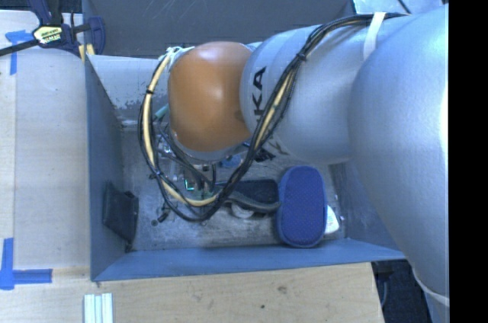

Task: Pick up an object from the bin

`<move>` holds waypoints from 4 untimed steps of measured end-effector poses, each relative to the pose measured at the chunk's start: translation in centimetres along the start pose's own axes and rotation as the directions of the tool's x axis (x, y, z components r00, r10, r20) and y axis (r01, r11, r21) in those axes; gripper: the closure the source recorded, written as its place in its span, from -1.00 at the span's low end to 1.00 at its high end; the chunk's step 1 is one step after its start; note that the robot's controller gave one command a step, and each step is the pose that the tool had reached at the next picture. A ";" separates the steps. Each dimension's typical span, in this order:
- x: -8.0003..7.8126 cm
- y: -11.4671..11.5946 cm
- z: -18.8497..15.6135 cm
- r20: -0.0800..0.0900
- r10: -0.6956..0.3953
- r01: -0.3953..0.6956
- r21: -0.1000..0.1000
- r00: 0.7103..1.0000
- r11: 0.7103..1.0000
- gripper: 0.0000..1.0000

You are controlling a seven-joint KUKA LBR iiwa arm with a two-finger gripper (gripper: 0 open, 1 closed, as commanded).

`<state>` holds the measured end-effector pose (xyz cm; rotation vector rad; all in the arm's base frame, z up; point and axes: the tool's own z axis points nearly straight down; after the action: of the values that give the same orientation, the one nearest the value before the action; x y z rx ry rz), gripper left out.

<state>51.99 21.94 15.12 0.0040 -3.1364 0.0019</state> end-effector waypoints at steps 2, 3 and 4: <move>2.2 -12.9 6.7 0.007 -0.240 0.240 0.000 0.971 0.971 -1.00; 2.0 -12.9 6.5 0.015 -0.239 0.239 0.001 0.971 0.971 1.00; 2.2 -15.5 -4.6 0.005 -0.868 0.868 0.004 0.496 0.496 1.00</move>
Offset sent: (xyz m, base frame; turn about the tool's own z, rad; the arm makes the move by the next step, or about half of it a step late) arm 0.0366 -0.0532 0.0123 -0.1880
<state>49.89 6.44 19.70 1.5807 -2.7170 -0.0010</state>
